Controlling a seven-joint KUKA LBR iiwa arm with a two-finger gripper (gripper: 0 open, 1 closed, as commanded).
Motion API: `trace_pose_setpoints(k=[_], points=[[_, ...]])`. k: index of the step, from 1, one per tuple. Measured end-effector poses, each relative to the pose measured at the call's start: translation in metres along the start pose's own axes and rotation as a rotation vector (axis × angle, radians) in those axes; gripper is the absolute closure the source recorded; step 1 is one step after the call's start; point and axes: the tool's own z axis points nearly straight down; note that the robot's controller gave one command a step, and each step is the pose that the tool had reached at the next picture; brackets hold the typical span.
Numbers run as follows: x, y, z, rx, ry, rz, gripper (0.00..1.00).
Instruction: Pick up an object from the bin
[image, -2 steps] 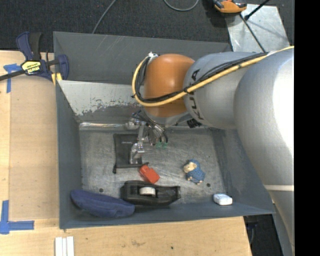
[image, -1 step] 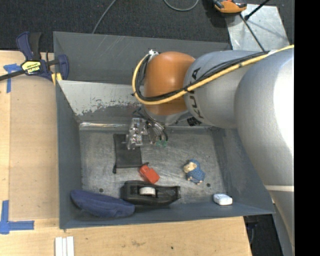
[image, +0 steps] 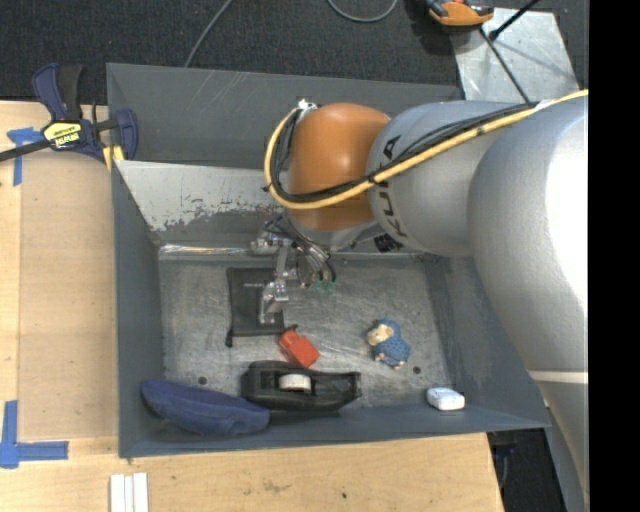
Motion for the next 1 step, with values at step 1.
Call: trace_pose_setpoints(k=[1], points=[[0.0,-0.0001,0.0,0.0,0.0,0.001,1.0]])
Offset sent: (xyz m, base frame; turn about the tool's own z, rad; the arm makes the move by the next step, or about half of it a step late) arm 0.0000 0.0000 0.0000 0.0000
